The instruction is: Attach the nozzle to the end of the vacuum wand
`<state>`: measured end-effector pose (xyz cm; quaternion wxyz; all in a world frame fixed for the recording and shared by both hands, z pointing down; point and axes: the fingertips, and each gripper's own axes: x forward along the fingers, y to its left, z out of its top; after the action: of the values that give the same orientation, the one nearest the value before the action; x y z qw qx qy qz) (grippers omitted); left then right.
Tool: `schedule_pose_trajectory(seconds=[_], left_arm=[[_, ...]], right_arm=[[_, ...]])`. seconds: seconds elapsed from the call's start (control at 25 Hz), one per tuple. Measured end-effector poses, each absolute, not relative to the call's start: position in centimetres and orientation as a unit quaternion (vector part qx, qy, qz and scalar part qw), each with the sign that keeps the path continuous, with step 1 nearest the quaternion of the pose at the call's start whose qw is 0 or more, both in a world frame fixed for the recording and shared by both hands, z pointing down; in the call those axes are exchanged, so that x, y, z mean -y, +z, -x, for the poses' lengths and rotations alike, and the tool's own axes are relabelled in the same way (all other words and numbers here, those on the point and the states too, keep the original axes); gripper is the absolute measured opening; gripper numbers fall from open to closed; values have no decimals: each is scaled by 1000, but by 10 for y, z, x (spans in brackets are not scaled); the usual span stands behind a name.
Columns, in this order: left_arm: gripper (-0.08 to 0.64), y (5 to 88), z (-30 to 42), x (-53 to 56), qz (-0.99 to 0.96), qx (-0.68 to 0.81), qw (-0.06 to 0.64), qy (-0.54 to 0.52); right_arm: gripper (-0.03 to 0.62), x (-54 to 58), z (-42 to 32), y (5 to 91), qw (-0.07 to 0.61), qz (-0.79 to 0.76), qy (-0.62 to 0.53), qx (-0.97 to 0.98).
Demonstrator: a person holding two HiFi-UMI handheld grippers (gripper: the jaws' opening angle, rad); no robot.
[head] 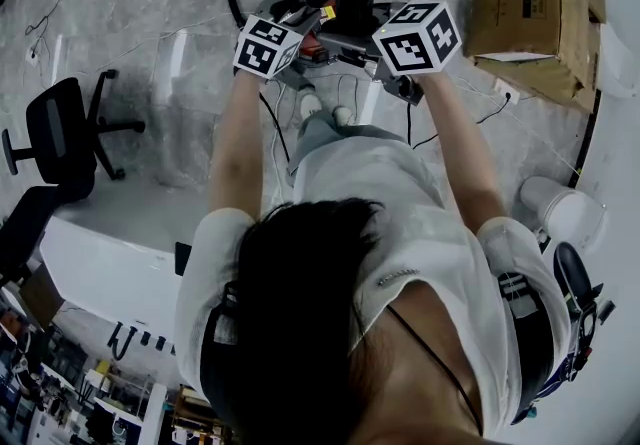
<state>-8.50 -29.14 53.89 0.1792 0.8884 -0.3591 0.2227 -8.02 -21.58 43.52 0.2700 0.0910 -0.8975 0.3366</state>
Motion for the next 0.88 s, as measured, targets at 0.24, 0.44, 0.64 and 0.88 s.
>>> schedule_pose_trajectory(seconds=[0.24,0.44,0.64,0.88], left_arm=[[179,539,84,293,-889,356,179,224],[181,540,81,295,-890,355,182,219],[181,538,84,296,-891,353,184,219],[183,536,88,295,-891,356,188,212]], right_arm=[[83,213,81,439,325,-99,281,897],[83,214,79,442,334,-112,266,897],[83,215,82,444,343,-126,241,899],[83,213,87,447,340,-140,217,904]])
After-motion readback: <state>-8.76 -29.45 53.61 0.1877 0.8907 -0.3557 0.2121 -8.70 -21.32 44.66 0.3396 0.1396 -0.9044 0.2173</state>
